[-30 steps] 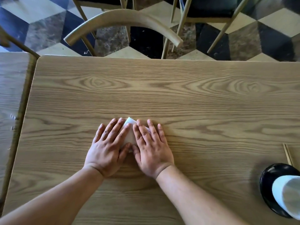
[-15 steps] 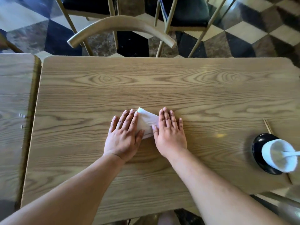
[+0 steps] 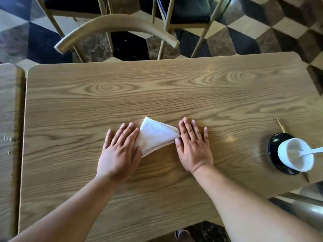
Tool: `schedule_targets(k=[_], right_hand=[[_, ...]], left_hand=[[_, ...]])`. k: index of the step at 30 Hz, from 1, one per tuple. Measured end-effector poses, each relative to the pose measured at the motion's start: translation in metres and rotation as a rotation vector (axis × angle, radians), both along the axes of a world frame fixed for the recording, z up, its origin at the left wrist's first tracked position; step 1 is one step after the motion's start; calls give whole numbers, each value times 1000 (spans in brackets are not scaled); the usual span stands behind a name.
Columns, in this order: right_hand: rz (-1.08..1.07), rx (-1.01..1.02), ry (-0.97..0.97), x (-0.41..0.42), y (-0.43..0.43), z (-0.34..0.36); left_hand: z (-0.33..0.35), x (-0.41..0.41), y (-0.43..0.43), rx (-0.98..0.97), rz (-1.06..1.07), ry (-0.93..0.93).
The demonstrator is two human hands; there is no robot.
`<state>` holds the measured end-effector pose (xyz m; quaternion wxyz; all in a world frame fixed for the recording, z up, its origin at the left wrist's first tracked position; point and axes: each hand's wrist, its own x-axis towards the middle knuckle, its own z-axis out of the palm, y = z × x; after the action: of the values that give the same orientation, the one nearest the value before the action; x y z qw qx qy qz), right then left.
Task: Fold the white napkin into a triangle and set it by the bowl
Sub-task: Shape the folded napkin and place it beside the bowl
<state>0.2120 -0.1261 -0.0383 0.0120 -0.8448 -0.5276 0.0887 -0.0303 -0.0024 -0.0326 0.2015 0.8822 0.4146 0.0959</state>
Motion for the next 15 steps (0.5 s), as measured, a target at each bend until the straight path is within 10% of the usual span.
schedule_targets(k=[15], right_hand=[[6,9,-11,4,0,-2]], left_hand=[[-8,35,16,99,-117,85]])
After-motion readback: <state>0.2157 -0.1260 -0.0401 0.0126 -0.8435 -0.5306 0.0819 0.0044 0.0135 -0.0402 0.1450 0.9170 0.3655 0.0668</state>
